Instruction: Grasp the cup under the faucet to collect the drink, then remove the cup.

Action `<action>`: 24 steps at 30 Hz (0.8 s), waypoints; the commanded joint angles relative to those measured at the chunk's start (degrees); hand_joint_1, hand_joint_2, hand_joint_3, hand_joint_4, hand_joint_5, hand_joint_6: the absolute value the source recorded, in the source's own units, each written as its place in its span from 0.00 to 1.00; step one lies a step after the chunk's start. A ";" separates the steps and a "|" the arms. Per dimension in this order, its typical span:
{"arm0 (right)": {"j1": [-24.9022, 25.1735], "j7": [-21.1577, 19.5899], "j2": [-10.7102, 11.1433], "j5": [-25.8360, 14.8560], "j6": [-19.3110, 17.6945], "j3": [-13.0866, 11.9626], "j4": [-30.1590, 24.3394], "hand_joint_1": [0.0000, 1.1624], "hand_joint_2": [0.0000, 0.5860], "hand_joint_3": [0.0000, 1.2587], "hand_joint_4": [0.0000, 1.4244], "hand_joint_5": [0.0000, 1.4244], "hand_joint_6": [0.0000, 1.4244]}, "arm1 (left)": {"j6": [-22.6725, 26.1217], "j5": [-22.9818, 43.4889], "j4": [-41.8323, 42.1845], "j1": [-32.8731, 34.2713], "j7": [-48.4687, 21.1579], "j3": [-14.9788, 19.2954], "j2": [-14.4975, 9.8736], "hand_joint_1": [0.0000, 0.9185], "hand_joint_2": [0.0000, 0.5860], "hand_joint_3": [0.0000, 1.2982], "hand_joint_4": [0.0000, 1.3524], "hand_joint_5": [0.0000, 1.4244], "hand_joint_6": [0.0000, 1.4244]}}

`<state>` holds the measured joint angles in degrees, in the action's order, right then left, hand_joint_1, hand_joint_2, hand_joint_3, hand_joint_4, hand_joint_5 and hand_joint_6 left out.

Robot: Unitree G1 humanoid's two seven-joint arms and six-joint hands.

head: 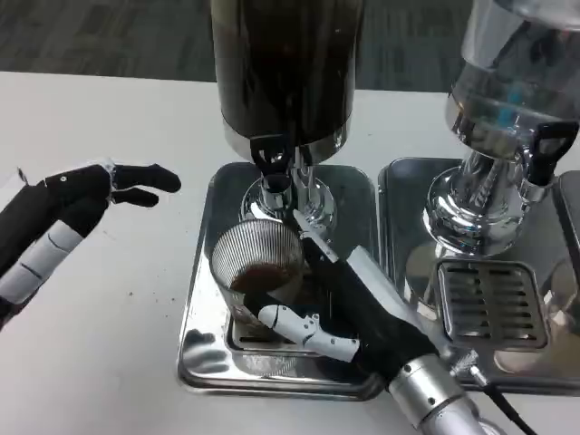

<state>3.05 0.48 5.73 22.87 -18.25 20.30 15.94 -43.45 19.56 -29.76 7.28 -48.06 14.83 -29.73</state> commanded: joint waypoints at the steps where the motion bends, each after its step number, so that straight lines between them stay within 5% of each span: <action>1: 0.01 0.71 0.38 -0.44 -1.29 0.63 1.50 0.32 0.36 0.00 0.00 0.00 0.00 | 0.65 -0.43 -0.43 -0.56 0.46 0.19 -0.73 0.00 0.28 0.35 0.27 0.18 0.24; 14: -0.01 -0.96 1.28 2.02 -0.04 1.48 0.20 0.50 0.35 0.00 0.00 0.00 0.00 | 0.88 -0.51 -0.78 -0.17 0.41 0.05 -0.89 0.00 0.28 0.35 0.27 0.18 0.25; 24: -1.31 -2.70 0.01 2.25 0.63 1.61 -1.15 0.52 0.34 0.00 0.00 0.00 0.03 | 1.43 -0.67 -0.77 -0.18 0.38 -0.08 -1.03 0.00 0.28 0.35 0.27 0.18 0.25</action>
<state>2.59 -1.84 6.63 24.85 -18.30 21.23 15.40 -42.60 19.56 -30.12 7.28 -48.06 14.82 -30.20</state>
